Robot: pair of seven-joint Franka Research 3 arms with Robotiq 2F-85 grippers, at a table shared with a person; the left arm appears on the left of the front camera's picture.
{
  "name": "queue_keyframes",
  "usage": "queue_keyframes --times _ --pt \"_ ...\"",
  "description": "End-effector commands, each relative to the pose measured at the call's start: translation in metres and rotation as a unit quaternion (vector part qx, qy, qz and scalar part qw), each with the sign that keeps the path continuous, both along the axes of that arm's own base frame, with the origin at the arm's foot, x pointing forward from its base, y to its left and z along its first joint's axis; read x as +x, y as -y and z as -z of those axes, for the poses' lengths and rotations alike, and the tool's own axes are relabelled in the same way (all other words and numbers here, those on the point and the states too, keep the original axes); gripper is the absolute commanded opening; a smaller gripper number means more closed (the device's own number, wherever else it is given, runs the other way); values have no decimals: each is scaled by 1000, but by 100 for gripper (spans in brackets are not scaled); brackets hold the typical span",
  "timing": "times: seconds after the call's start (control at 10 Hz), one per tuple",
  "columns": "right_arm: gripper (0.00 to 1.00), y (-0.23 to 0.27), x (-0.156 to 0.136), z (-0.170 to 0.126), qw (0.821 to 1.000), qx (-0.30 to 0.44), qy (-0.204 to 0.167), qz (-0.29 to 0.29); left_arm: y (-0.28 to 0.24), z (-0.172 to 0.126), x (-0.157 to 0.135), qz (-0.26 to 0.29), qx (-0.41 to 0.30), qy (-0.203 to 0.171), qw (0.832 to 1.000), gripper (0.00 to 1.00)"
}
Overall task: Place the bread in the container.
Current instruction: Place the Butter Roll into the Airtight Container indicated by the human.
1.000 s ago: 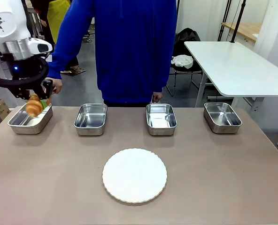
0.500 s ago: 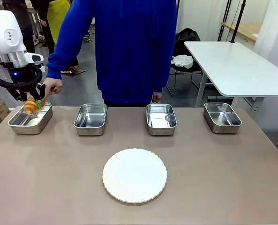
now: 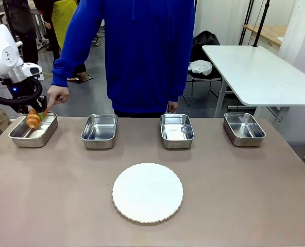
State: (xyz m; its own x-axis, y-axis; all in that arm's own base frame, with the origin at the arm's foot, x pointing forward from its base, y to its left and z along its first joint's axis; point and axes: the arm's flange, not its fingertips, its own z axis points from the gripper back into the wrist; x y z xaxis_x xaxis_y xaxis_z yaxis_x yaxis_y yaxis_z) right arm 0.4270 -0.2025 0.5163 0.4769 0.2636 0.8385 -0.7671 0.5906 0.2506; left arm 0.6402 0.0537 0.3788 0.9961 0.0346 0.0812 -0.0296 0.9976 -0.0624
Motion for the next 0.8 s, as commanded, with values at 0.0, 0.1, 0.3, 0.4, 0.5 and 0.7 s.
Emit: queue_keyframes --times 0.0,0.1,0.3,0.4,0.5,0.7 --pt "100 -1 0 -2 1000 3 5 -2 2 2 -20 26 -14 12 999 66" --pt "100 -1 0 -2 1000 3 5 -2 1 0 -21 26 -13 18 999 99" --pt "100 -1 0 -2 1000 3 5 -2 -1 -4 -29 21 -11 24 999 100" --pt "100 -1 0 -2 1000 3 5 -2 -2 -9 -33 17 -9 29 999 100" --pt "100 -1 0 -2 1000 3 5 -2 -2 -12 -39 15 -11 32 999 100" --pt "100 -1 0 -2 1000 3 5 -2 0 -22 -45 14 -4 39 999 100"
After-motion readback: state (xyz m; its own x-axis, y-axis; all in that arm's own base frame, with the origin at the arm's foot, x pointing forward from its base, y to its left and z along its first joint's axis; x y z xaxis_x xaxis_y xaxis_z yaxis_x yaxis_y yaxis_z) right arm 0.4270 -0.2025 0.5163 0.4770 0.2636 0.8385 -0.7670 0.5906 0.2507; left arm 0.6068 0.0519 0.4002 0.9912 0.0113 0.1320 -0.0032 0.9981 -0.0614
